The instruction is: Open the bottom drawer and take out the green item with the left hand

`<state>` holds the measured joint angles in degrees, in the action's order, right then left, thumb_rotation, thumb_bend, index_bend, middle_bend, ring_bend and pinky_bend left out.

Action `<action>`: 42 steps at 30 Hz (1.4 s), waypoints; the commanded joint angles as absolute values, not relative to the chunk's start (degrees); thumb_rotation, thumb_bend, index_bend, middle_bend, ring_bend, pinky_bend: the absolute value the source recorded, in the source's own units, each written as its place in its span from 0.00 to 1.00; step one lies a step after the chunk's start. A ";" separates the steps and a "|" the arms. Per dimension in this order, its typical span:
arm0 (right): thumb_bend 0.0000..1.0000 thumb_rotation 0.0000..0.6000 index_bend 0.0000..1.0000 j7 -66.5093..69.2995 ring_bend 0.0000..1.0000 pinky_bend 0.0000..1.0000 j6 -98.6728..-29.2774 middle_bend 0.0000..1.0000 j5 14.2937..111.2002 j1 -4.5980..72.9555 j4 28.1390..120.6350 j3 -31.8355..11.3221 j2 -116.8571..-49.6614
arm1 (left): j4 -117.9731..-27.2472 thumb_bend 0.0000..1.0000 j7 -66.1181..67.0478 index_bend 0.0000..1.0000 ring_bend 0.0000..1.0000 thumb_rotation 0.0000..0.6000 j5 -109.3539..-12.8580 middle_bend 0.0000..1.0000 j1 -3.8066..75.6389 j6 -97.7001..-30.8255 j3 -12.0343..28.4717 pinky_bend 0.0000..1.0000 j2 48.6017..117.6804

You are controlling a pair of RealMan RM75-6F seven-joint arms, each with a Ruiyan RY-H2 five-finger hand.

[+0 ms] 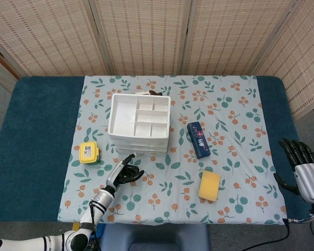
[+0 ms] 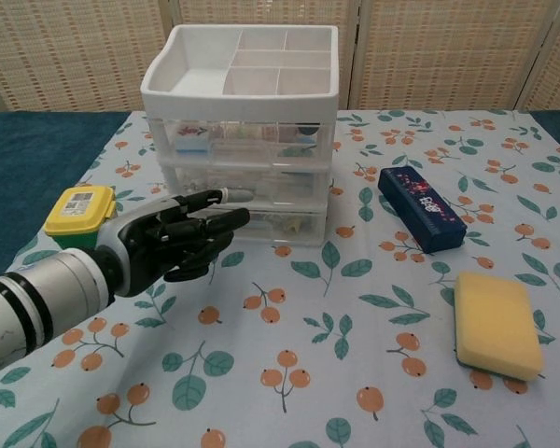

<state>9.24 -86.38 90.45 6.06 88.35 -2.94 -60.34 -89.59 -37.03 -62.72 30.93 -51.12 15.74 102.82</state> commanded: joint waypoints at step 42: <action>0.33 1.00 0.00 9.05 0.00 0.00 -87.32 0.04 89.69 4.75 88.96 -2.97 -59.42 | -80.63 0.28 -48.33 0.19 0.92 1.00 -61.37 0.81 29.30 -48.55 23.49 1.00 114.28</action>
<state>9.05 -87.32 89.69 4.75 88.96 -2.97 -59.42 -81.04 -48.15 -61.53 28.89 -48.95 22.69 114.24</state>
